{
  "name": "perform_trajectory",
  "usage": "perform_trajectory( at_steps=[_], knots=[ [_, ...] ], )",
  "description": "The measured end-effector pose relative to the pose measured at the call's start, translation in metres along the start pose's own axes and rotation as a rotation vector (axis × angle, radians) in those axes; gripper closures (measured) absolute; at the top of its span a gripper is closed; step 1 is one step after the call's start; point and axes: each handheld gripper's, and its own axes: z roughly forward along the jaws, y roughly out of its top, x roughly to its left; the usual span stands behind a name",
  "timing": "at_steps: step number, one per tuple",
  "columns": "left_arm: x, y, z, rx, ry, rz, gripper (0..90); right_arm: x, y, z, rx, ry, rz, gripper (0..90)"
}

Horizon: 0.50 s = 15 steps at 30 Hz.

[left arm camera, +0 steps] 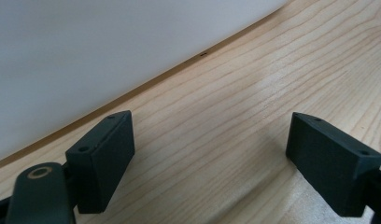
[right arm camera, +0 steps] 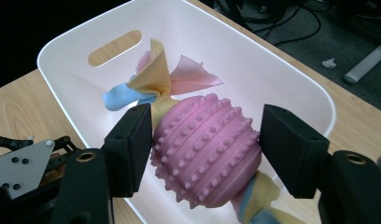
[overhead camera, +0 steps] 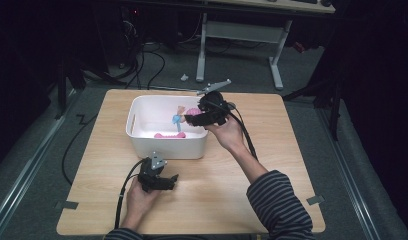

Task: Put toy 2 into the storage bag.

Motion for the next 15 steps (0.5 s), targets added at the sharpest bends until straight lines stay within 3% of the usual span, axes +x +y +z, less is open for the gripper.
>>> perform_trajectory(
  at_steps=[8,15],
  knots=[
    [0.0,0.0,0.0,0.001,0.0,0.001,15.7,0.008,-0.004,0.018,0.039,0.03,-0.006,35.7],
    [0.0,0.0,0.0,0.001,0.001,0.002,15.7,0.017,-0.01,0.023,0.057,0.062,-0.014,35.6]
  ],
)
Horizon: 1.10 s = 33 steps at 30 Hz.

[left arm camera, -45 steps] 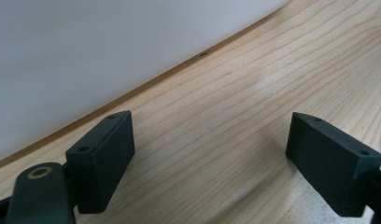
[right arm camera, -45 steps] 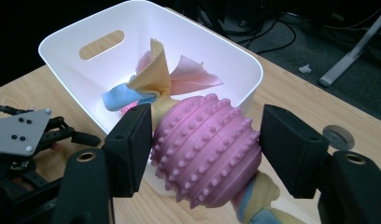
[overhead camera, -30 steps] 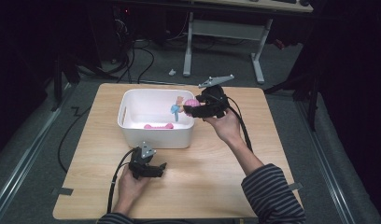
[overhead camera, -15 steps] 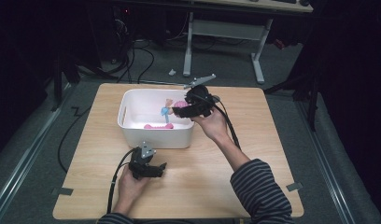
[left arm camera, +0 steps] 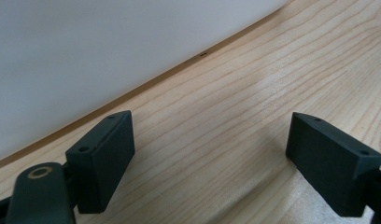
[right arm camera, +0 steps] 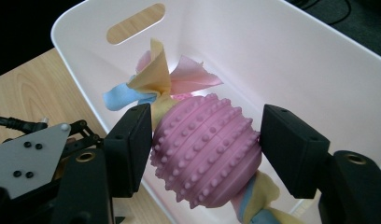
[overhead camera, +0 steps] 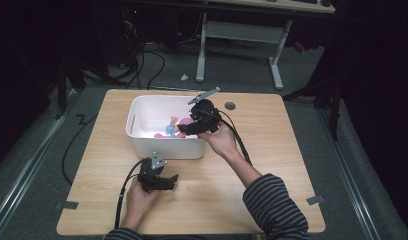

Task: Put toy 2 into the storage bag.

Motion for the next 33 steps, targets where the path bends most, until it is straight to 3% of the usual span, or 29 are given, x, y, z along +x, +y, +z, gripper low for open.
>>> perform_trajectory(
  at_steps=[8,14,19,24,33],
  knots=[
    [0.0,0.0,0.0,0.0,0.0,-0.002,15.8,0.009,-0.001,0.004,0.016,-0.006,-0.034,35.4],
    [0.0,0.0,0.0,0.0,0.0,-0.003,15.8,0.004,-0.004,0.003,0.004,0.02,0.004,34.9],
    [0.0,0.0,0.0,-0.001,0.0,-0.004,15.8,0.002,-0.006,0.001,-0.007,0.024,0.006,33.6],
    [0.0,0.0,0.0,-0.002,0.001,-0.004,16.0,-0.003,-0.011,-0.008,-0.019,0.0,0.001,33.3],
    [0.0,0.0,0.0,-0.001,0.0,-0.005,16.0,-0.017,-0.038,-0.04,-0.099,-0.023,0.061,37.2]
  ],
)
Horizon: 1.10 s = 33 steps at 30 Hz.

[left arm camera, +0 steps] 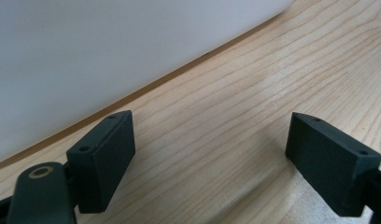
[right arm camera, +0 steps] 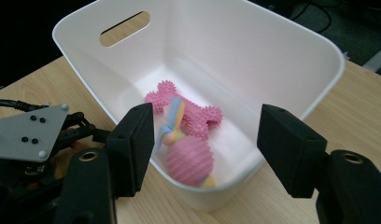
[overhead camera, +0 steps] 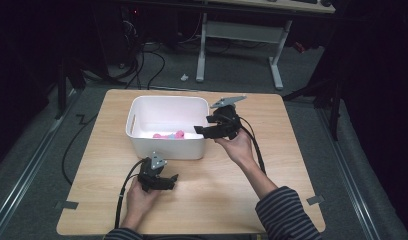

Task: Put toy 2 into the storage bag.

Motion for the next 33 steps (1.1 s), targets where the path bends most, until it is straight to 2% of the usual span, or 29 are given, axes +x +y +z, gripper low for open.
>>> perform_trajectory(
  at_steps=[5,10,16,22,33],
  knots=[
    [0.0,0.0,0.0,0.001,0.001,0.0,16.0,-0.006,-0.013,-0.021,-0.017,-0.057,0.001,38.9],
    [0.0,0.0,0.0,0.001,0.001,-0.002,16.0,-0.014,-0.028,-0.039,-0.037,-0.085,0.021,39.9],
    [0.0,0.0,0.0,0.001,0.002,-0.001,16.1,-0.024,-0.04,-0.06,-0.067,-0.103,0.058,40.1],
    [0.0,0.0,0.0,0.0,0.001,-0.001,16.1,-0.033,-0.047,-0.083,-0.095,-0.119,0.069,40.2],
    [0.0,0.0,0.0,0.0,0.001,0.0,16.1,-0.045,-0.068,-0.109,-0.122,-0.16,0.1,40.7]
  ],
)
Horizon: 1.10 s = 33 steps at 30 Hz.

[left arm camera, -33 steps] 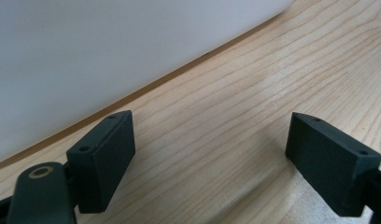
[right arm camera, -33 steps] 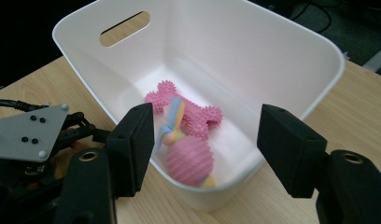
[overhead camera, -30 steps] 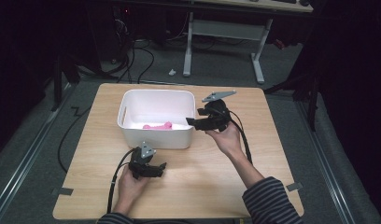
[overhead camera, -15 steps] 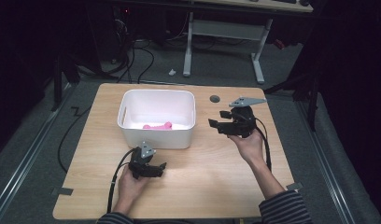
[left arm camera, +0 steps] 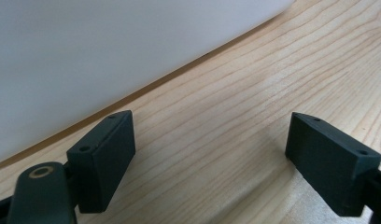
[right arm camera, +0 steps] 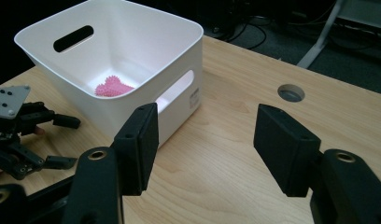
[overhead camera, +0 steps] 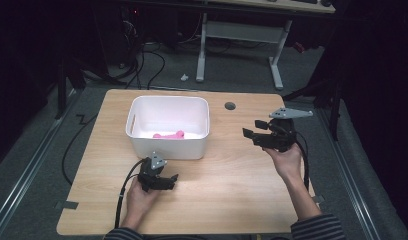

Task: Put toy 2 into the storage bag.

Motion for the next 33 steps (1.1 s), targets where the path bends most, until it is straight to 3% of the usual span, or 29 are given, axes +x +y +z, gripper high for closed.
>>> perform_trajectory(
  at_steps=[9,18,33],
  knots=[
    [0.0,0.0,0.0,0.0,0.0,0.0,16.1,-0.014,-0.023,-0.02,-0.021,-0.033,0.05,40.4],
    [0.0,0.0,0.0,0.0,0.0,-0.001,16.1,-0.018,-0.046,-0.035,-0.044,-0.06,0.08,40.9],
    [0.0,0.0,0.0,0.0,0.0,0.0,16.1,-0.018,-0.091,-0.022,-0.021,-0.053,0.151,40.9]
  ],
)
